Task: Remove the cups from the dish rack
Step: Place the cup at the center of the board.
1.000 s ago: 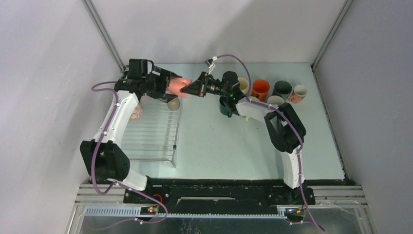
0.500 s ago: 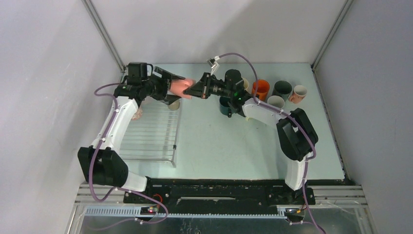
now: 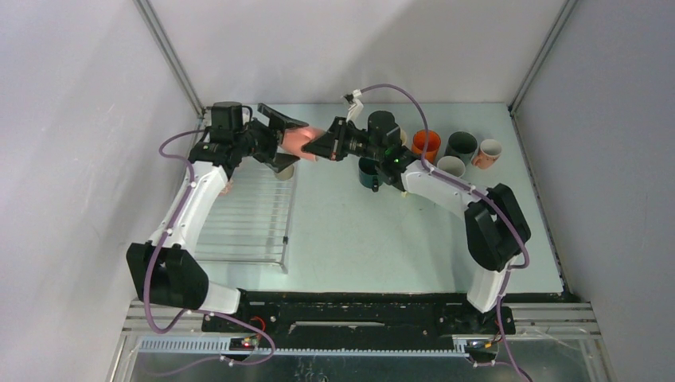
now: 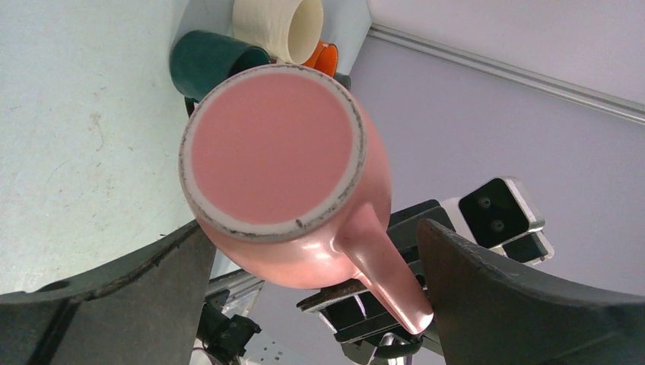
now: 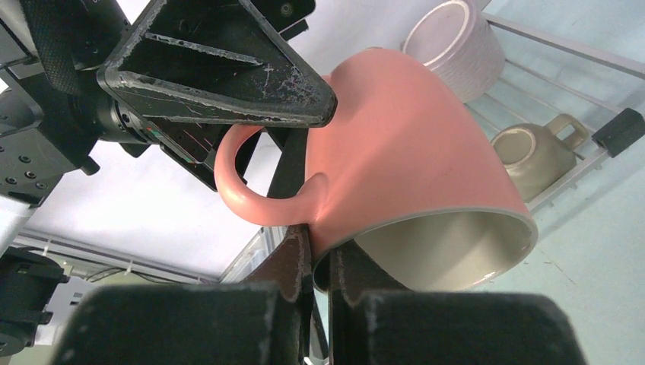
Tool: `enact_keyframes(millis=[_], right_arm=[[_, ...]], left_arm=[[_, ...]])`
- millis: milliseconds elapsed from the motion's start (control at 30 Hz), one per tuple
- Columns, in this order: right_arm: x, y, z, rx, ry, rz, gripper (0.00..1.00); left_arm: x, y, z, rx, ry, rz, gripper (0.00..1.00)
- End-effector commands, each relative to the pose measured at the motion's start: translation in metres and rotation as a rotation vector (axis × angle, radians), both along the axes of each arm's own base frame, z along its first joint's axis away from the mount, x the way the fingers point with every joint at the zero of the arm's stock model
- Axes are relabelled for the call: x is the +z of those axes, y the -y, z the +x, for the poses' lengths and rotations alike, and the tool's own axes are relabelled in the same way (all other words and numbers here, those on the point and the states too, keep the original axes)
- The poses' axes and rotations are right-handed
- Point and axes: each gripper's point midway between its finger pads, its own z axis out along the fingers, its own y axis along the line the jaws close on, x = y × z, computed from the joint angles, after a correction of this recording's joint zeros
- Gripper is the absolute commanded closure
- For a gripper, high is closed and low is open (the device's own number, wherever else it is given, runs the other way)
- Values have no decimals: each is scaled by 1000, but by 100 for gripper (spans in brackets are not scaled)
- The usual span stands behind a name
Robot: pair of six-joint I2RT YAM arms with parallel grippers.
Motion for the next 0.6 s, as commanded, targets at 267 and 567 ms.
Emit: enact_keyframes(millis=[267, 567], right_arm=[[45, 25, -5, -122, 149, -38, 100], [52, 40, -4, -190, 190, -78, 100]], left_arm=[[29, 3, -2, -80, 194, 33, 0], [27, -8, 2, -80, 207, 42, 0]])
